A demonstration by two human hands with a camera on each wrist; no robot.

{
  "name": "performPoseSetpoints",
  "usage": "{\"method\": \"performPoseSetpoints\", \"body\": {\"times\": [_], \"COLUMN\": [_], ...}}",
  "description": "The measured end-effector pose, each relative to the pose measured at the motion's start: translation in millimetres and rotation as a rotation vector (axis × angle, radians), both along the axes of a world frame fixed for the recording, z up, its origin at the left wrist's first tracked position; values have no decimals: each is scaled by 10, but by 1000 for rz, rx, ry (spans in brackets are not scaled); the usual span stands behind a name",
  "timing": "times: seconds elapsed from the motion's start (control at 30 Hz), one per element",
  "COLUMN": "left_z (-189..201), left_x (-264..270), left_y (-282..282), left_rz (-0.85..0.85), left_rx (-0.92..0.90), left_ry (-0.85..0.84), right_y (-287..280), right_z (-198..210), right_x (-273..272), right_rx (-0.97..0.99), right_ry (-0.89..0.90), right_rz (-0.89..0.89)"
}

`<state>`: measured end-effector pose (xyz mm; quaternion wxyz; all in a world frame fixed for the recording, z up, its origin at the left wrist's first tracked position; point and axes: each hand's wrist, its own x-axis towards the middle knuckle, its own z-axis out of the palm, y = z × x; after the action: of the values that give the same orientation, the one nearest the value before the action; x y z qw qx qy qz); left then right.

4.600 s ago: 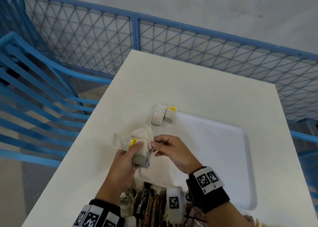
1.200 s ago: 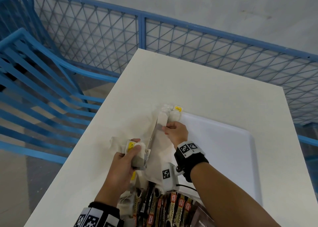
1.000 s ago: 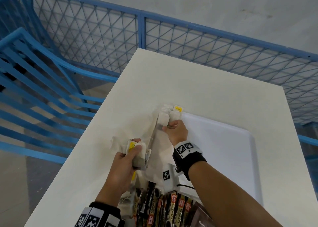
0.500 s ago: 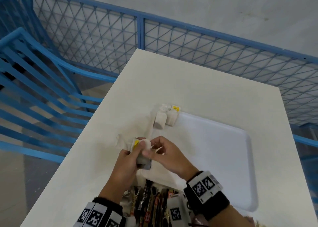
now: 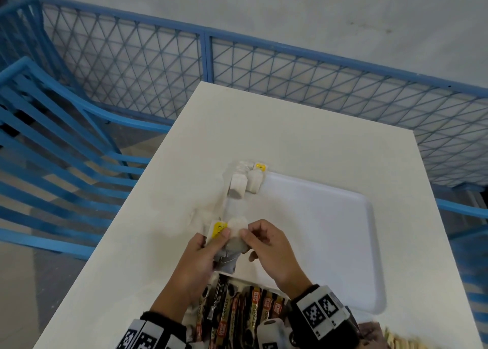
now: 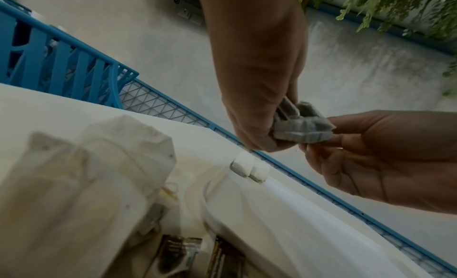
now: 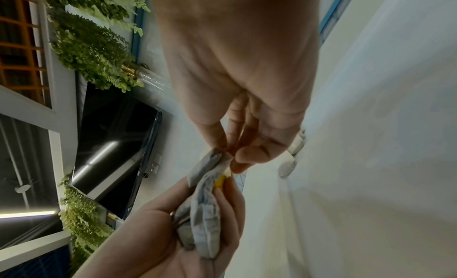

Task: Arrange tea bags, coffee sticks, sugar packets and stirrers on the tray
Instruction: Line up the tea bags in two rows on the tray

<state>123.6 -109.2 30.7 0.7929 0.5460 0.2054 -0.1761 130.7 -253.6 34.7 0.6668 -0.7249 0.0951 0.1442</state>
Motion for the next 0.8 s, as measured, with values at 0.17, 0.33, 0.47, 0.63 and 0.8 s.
{"method": "performPoseSetpoints", "body": {"times": [0.17,0.33,0.47,0.63,0.8], "left_z": [18,104,208,177,163], "left_x": [3,-19,-38,-35,-27], "left_y": [6,-84,-129,-25,57], "left_rz": [45,-3,1,33,38], "left_rx": [102,150,95,45,42], "left_ry": [3,-24,-32,24,38], "right_y": [-86,-69,-56,-126,-178], "right_z": [78,156,156,167,90], "right_x": [12,-41,-98,-73,-6], "right_rx": [62,-115,-7,60,227], "right_ry": [-14,-187,-115,-40,116], "right_rz": [-230,-62,139,227,180]}}
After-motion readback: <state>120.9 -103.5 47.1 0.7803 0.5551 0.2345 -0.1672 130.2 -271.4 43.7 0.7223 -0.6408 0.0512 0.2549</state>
